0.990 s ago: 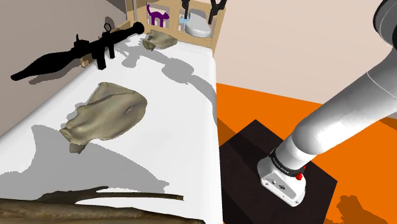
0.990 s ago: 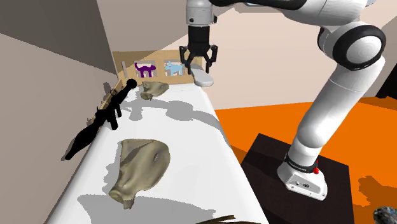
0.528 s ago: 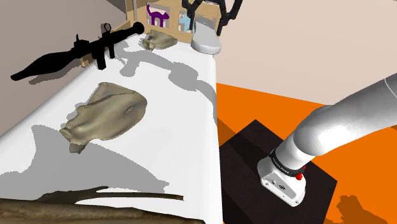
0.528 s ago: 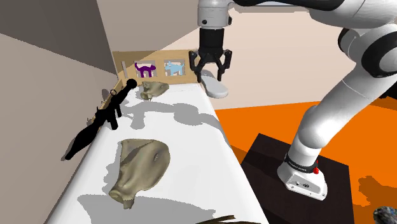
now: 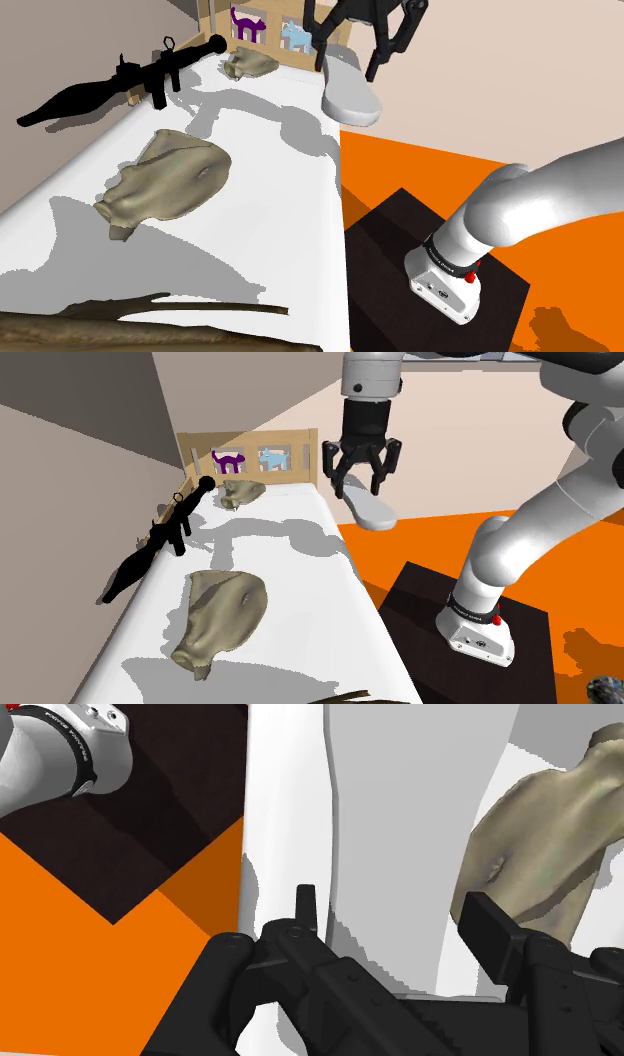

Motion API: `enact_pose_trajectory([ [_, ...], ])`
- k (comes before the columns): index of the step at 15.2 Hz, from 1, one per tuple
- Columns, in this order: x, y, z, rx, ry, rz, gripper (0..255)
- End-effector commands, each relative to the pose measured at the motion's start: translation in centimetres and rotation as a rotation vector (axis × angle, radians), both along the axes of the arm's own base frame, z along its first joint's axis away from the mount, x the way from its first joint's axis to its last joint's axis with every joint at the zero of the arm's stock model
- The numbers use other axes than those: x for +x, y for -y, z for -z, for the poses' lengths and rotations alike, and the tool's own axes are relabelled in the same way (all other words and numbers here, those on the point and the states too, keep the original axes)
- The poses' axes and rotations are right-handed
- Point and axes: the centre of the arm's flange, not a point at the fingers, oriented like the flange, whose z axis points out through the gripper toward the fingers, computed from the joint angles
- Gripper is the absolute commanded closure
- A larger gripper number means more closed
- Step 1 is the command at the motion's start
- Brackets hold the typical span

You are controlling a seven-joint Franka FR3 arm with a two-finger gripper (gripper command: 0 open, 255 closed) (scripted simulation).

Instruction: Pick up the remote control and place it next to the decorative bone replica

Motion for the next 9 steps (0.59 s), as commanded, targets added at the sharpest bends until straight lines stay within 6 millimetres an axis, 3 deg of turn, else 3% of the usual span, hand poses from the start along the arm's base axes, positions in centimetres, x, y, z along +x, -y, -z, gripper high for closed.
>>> enact_pose_trajectory([
  [1, -2.1, -1.5, 0.3, 0.0, 0.0, 0.001, 255],
  [9, -2.1, -1.5, 4.5, 0.0, 0.0, 0.001, 255],
])
